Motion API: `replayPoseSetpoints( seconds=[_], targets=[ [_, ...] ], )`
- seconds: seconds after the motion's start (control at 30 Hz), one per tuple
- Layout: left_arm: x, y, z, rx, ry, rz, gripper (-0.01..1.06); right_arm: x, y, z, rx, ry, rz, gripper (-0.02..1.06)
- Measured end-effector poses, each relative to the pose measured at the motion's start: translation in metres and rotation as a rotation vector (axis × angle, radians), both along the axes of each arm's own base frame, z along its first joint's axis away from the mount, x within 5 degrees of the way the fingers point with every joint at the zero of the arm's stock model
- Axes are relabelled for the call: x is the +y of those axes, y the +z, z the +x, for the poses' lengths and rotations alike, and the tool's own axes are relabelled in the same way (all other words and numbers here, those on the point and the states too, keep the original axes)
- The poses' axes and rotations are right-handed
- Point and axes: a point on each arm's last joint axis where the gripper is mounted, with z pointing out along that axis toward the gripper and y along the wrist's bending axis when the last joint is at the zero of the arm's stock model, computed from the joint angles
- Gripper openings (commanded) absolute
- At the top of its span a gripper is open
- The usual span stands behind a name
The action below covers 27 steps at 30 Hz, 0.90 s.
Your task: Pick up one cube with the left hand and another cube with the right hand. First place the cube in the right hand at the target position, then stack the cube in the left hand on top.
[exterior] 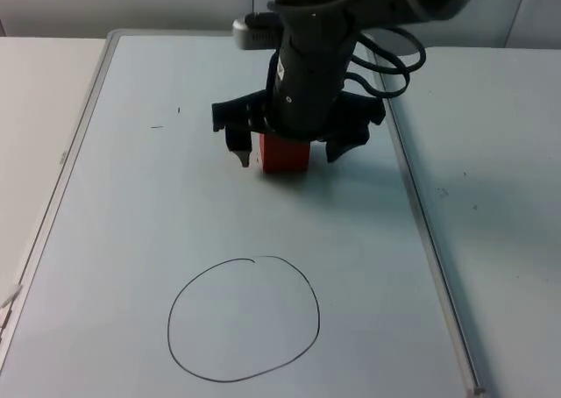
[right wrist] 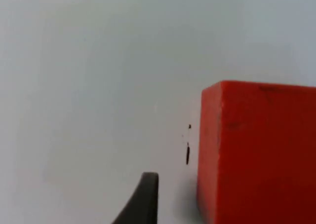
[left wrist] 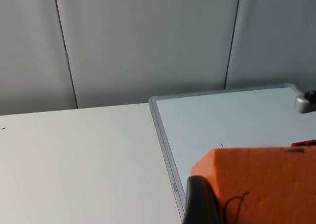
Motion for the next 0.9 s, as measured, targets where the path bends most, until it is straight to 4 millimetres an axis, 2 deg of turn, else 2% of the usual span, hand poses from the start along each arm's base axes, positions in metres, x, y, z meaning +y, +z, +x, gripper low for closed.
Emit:
replayPoseSetpoints(
  seconds=[0.17,0.3,0.33,0.43,0.5,0.57,0.6,0.63,0.7,0.77,0.8,0.9],
  targets=[
    [0.0,0.0,0.0,-0.002,0.0,0.0,0.0,0.002,0.002,0.003,-0.034,0.014,0.012,0.76],
    [0.0,0.0,0.0,-0.002,0.0,0.0,0.0,0.001,0.002,0.003,-0.036,0.01,0.004,0.35],
    [0.0,0.0,0.0,-0.002,0.0,0.0,0.0,0.0,0.002,0.003,-0.035,0.005,-0.002,0.35],
    [0.0,0.0,0.0,-0.004,0.0,0.0,0.0,-0.003,0.003,0.003,-0.031,0.004,-0.045,0.04],
    [0.0,-0.001,0.0,-0.005,-0.001,0.0,0.0,-0.004,0.007,0.003,-0.032,0.002,-0.056,0.0],
    [0.0,-0.003,0.001,0.0,-0.001,0.001,0.0,-0.007,0.027,0.003,-0.05,0.035,-0.083,0.0],
    [0.0,-0.003,0.001,-0.003,-0.001,0.001,0.0,-0.007,0.044,0.003,-0.076,0.056,-0.078,0.0],
    [0.0,-0.003,0.001,-0.003,-0.001,0.001,0.0,-0.007,0.044,0.003,-0.076,0.056,-0.078,0.0],
    [0.0,-0.003,0.001,-0.004,-0.002,0.001,0.0,-0.009,0.081,0.0,-0.132,0.104,-0.063,0.0],
    [0.0,-0.002,0.001,-0.005,-0.002,0.001,0.0,-0.012,0.126,-0.009,-0.19,0.161,-0.024,0.0],
    [0.0,-0.002,0.001,-0.005,-0.002,0.001,0.0,-0.012,0.126,-0.009,-0.19,0.161,-0.024,0.0],
    [0.0,-0.002,0.001,-0.006,-0.002,0.0,0.0,-0.022,0.193,-0.031,-0.27,0.263,0.048,0.0]
  ],
)
